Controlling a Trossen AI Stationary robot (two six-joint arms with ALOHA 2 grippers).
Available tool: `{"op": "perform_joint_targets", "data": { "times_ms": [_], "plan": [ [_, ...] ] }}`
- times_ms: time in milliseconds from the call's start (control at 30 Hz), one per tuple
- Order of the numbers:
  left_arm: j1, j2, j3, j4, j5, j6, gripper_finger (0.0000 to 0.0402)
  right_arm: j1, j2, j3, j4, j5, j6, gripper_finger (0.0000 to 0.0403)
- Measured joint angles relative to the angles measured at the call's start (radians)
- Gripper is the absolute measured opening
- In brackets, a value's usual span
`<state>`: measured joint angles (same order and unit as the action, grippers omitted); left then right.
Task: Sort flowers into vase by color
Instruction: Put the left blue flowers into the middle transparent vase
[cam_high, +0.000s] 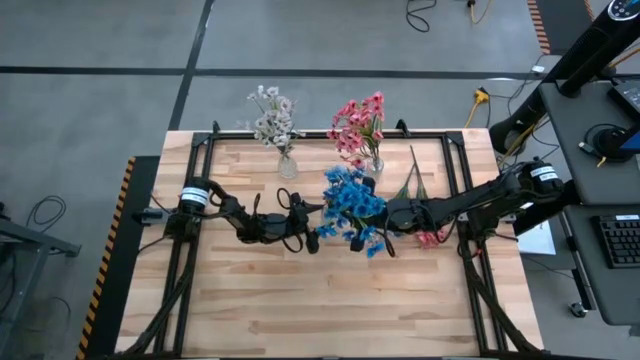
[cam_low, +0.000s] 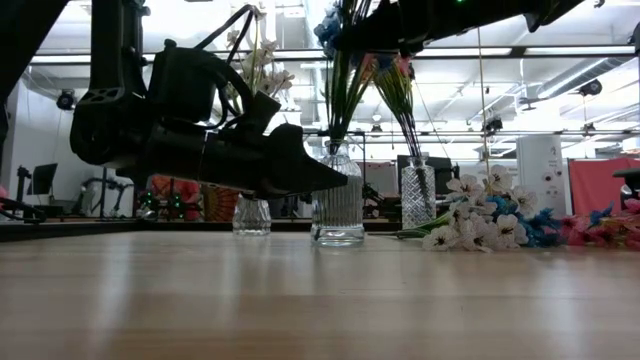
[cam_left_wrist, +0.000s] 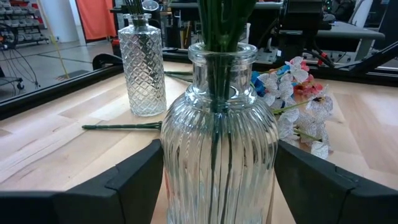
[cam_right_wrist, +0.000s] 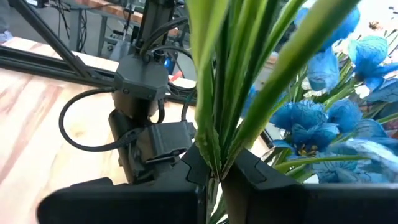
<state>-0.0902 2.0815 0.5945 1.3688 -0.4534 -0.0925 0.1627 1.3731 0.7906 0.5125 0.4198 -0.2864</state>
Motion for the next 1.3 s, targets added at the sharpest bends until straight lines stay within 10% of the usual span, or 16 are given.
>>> {"op": "perform_joint_targets", "data": {
  "times_ms": [1300],
  "plan": [
    [0.0, 0.0, 0.0, 0.0, 0.0, -0.003, 0.0268, -0.026, 0.005, 0.001, -0.065, -0.004, 0.111, 0.0018]
  ]
}}
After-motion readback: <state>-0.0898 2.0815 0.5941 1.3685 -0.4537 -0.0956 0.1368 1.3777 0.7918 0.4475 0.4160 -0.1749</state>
